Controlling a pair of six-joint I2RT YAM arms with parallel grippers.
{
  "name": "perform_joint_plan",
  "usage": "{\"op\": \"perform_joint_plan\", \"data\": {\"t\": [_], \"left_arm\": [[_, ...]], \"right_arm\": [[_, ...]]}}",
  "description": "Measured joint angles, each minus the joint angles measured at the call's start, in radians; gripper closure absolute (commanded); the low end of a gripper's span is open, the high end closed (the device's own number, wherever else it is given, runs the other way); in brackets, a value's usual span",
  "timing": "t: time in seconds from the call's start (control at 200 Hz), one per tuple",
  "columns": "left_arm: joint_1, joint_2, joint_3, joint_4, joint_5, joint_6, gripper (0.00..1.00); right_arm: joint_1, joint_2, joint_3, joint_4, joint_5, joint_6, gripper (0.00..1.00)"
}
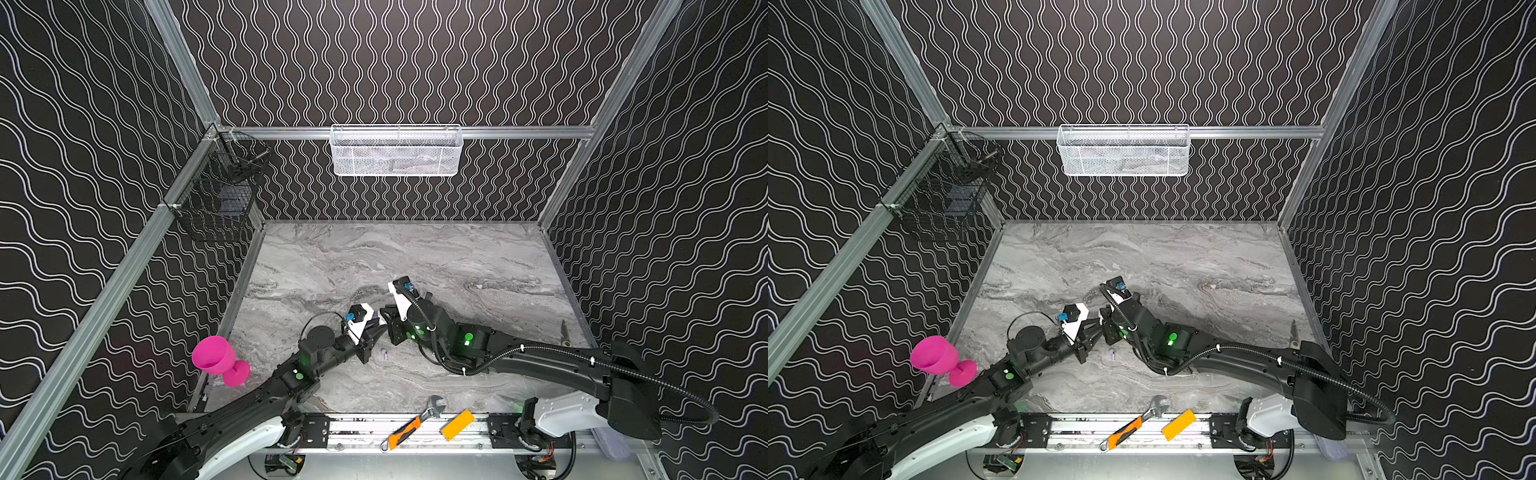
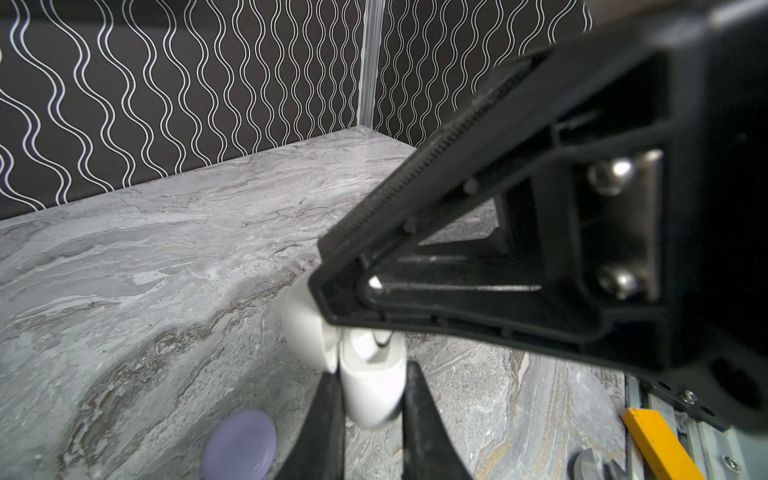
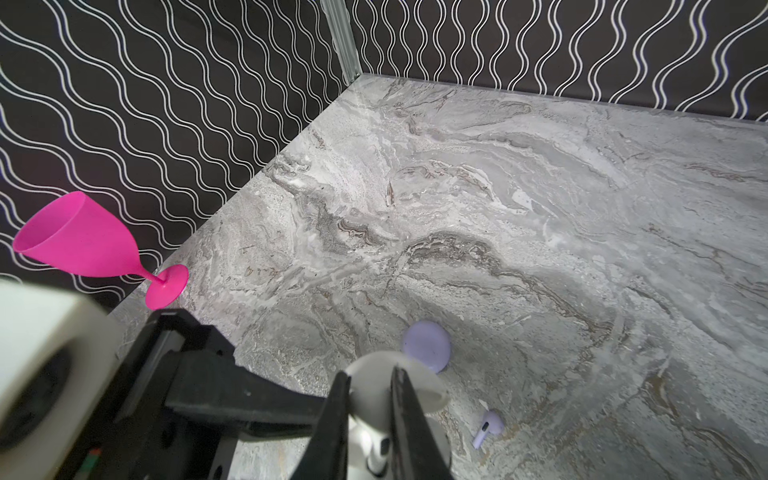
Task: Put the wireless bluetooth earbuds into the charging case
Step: 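Lower the white earbud into the case's empty slot with the right gripper, then open the right gripper to release the earbud and raise it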
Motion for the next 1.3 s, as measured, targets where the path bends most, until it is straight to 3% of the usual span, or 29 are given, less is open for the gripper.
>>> {"op": "perform_joint_plan", "data": {"t": [0.38,1.301], "left_arm": [[0.000,-0.016,0.000,-0.019,-0.004,0.000,0.99],[0.000,-0.020,-0.002,-0.028,-0.020,0.000,0.99]], "right_arm": [[0.005,-0.004,-0.014,-0.001,-0.011,0.008,0.87],[0.008,-0.006,-0.015,-0.014,-0.013,0.023,0.70]]}}
